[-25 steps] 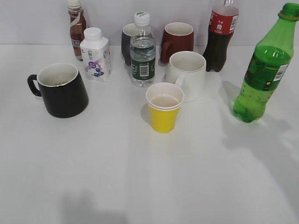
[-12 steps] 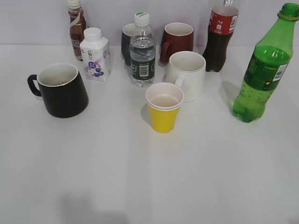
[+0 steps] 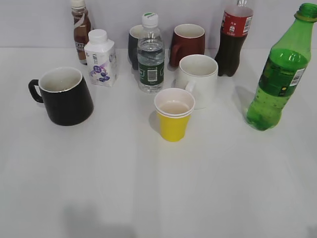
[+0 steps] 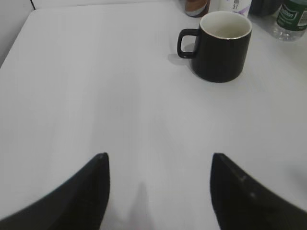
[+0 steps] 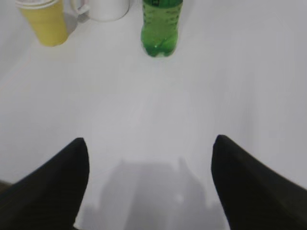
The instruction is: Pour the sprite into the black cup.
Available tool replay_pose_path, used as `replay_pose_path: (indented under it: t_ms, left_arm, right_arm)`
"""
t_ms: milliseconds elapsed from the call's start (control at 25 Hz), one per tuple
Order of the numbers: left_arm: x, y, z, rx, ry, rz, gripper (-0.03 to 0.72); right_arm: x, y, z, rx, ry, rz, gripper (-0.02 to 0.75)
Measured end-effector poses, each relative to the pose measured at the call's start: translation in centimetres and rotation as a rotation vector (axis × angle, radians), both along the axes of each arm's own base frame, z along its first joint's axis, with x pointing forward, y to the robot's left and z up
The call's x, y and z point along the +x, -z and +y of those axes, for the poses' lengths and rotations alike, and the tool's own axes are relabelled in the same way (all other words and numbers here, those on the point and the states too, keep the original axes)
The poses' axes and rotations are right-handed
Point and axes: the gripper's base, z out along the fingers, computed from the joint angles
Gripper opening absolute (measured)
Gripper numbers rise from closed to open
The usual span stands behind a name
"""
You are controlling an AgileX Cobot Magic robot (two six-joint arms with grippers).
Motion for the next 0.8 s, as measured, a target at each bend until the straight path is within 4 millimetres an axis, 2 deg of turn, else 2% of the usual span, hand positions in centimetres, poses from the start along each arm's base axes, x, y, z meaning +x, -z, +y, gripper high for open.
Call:
replay_pose_path:
  t_ms: [400,800]
  left_arm:
    - [0.02,-0.05,-0.01,-0.001,0.000,-0.005,0.465]
    - [-0.02,-0.06,-0.04,-0.001,-0.042,-0.006,0.390]
  right_arm:
    - [0.30,-0.12,0.08,0.004,0.007,-0.001,0.595]
    - [0.10,-0.12,0.01,0.000,0.169,-0.020,0.592]
